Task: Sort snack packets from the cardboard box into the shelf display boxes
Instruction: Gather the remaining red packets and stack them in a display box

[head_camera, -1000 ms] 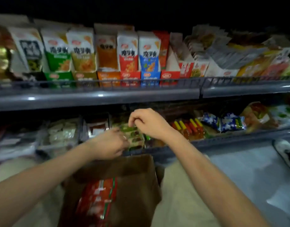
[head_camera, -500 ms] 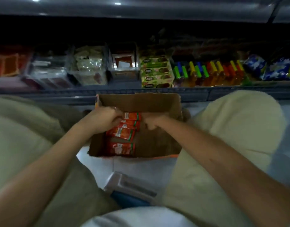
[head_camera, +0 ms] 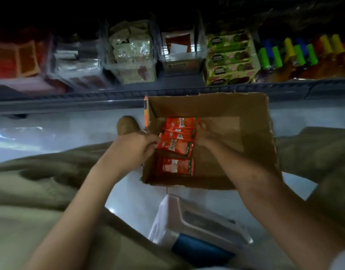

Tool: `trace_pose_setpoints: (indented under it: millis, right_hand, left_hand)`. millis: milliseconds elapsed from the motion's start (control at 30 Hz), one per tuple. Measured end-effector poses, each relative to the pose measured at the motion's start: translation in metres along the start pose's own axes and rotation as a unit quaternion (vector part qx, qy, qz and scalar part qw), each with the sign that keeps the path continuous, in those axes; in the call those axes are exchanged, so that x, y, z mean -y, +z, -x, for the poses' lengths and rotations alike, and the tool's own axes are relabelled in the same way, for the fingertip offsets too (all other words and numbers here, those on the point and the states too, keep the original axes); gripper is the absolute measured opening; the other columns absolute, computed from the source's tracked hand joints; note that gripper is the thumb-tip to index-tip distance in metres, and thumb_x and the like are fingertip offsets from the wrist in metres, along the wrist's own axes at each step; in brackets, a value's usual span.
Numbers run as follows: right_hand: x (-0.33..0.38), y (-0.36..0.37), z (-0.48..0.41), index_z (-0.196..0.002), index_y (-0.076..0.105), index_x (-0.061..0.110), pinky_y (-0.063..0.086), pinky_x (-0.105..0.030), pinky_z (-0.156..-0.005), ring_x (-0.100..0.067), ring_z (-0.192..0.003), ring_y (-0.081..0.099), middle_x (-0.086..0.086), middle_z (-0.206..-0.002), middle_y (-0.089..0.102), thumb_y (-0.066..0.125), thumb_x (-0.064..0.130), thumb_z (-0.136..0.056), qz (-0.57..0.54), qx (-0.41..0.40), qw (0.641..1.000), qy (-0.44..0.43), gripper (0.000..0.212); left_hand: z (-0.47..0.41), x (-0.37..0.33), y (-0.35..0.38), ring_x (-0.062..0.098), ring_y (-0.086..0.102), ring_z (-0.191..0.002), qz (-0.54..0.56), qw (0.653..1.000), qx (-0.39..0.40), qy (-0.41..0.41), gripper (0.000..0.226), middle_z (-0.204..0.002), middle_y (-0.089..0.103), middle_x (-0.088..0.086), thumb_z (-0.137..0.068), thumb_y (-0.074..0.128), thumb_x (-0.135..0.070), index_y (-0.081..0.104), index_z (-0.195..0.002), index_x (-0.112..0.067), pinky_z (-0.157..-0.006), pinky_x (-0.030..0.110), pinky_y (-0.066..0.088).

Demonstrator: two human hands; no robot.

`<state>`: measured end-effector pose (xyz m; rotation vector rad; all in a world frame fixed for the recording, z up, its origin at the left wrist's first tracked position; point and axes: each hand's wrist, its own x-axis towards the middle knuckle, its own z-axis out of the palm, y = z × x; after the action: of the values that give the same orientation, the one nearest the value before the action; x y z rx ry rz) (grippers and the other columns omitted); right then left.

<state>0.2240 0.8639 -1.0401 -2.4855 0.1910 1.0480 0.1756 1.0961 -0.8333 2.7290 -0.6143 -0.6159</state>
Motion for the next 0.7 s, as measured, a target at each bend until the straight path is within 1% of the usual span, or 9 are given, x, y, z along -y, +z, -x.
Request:
trace_pose_setpoints:
  millis: [133, 200, 233, 333, 467, 500, 567, 633, 700]
  right_hand:
    - [0.023, 0.030, -0.009, -0.152, -0.004, 0.022, 0.032, -0.045, -0.110, -0.034, -0.142, 0.023, -0.008, -0.160, -0.002, 0.040, 0.025, -0.099, -0.007, -0.038, 0.999, 0.022, 0.069]
    - [0.022, 0.045, 0.000, -0.152, 0.003, 0.022, 0.030, -0.045, -0.111, -0.035, -0.142, 0.020, -0.011, -0.159, -0.002, 0.036, 0.021, -0.100, 0.013, -0.038, 0.998, 0.042, 0.062]
    - [0.019, 0.051, 0.006, -0.152, 0.009, 0.022, 0.029, -0.045, -0.110, -0.036, -0.141, 0.020, -0.013, -0.157, 0.003, 0.036, 0.023, -0.100, 0.012, -0.041, 0.998, 0.047, 0.059]
    - [0.013, 0.063, 0.021, -0.143, 0.028, 0.018, 0.035, -0.043, -0.101, -0.034, -0.129, 0.034, -0.016, -0.144, 0.025, 0.035, 0.028, -0.100, 0.042, -0.092, 0.993, 0.053, 0.045]
    - [0.004, 0.057, 0.029, -0.132, 0.042, 0.009, 0.045, -0.038, -0.086, -0.031, -0.117, 0.050, -0.015, -0.132, 0.045, 0.030, 0.021, -0.102, 0.120, -0.136, 0.982, 0.056, 0.035]
    - [0.003, 0.051, 0.030, -0.127, 0.047, 0.008, 0.046, -0.036, -0.079, -0.029, -0.112, 0.056, -0.014, -0.126, 0.051, 0.033, 0.023, -0.102, 0.106, -0.132, 0.984, 0.053, 0.033]
    - [0.000, 0.038, 0.034, -0.105, 0.059, 0.010, 0.043, -0.028, -0.063, -0.025, -0.095, 0.064, -0.010, -0.104, 0.063, 0.042, 0.032, -0.099, 0.051, -0.115, 0.991, 0.045, 0.028]
    - [-0.002, 0.024, 0.039, -0.089, 0.062, 0.011, 0.036, -0.025, -0.050, -0.020, -0.077, 0.062, -0.005, -0.086, 0.063, 0.050, 0.036, -0.095, 0.003, -0.121, 0.992, 0.041, 0.028]
    - [-0.001, 0.013, 0.046, -0.082, 0.062, 0.011, 0.032, -0.023, -0.045, -0.018, -0.070, 0.056, -0.003, -0.081, 0.061, 0.056, 0.035, -0.093, -0.007, -0.120, 0.992, 0.037, 0.026]
  left_hand:
    - [-0.003, 0.010, -0.003, 0.013, 0.058, -0.096, -0.012, 1.000, -0.014, 0.013, 0.024, -0.109, 0.063, -0.009, -0.097, 0.043, -0.028, 0.059, -0.116, -0.031, -0.080, 0.036, 0.051]
    - [-0.004, 0.010, -0.005, 0.015, 0.057, -0.101, -0.016, 0.999, -0.037, 0.017, 0.026, -0.112, 0.063, -0.006, -0.098, 0.043, -0.027, 0.059, -0.118, -0.028, -0.081, 0.037, 0.049]
    - [-0.004, 0.009, -0.006, 0.016, 0.056, -0.103, -0.017, 0.999, -0.048, 0.019, 0.027, -0.113, 0.062, -0.005, -0.098, 0.042, -0.027, 0.059, -0.119, -0.028, -0.082, 0.038, 0.049]
    - [-0.005, 0.007, -0.010, 0.017, 0.055, -0.105, -0.013, 0.997, -0.070, 0.029, 0.027, -0.113, 0.062, -0.004, -0.098, 0.043, -0.025, 0.060, -0.118, -0.026, -0.083, 0.036, 0.047]
    - [-0.004, 0.006, -0.007, 0.017, 0.056, -0.103, -0.019, 0.996, -0.074, 0.038, 0.027, -0.112, 0.063, -0.004, -0.098, 0.043, -0.024, 0.062, -0.116, -0.025, -0.080, 0.033, 0.045]
    - [-0.005, 0.007, -0.005, 0.017, 0.056, -0.103, -0.022, 0.996, -0.074, 0.037, 0.027, -0.112, 0.063, -0.004, -0.098, 0.043, -0.025, 0.062, -0.116, -0.025, -0.080, 0.033, 0.046]
    - [-0.005, 0.009, 0.000, 0.017, 0.058, -0.102, -0.025, 0.997, -0.071, 0.027, 0.027, -0.112, 0.064, -0.004, -0.098, 0.043, -0.026, 0.062, -0.116, -0.026, -0.080, 0.034, 0.048]
    - [-0.005, 0.011, 0.005, 0.017, 0.059, -0.100, -0.029, 0.997, -0.065, 0.013, 0.026, -0.111, 0.065, -0.004, -0.098, 0.043, -0.027, 0.061, -0.116, -0.027, -0.079, 0.036, 0.051]
    - [-0.004, 0.013, 0.010, 0.015, 0.060, -0.098, -0.034, 0.998, -0.057, 0.003, 0.026, -0.111, 0.065, -0.005, -0.098, 0.042, -0.028, 0.061, -0.116, -0.027, -0.079, 0.036, 0.052]
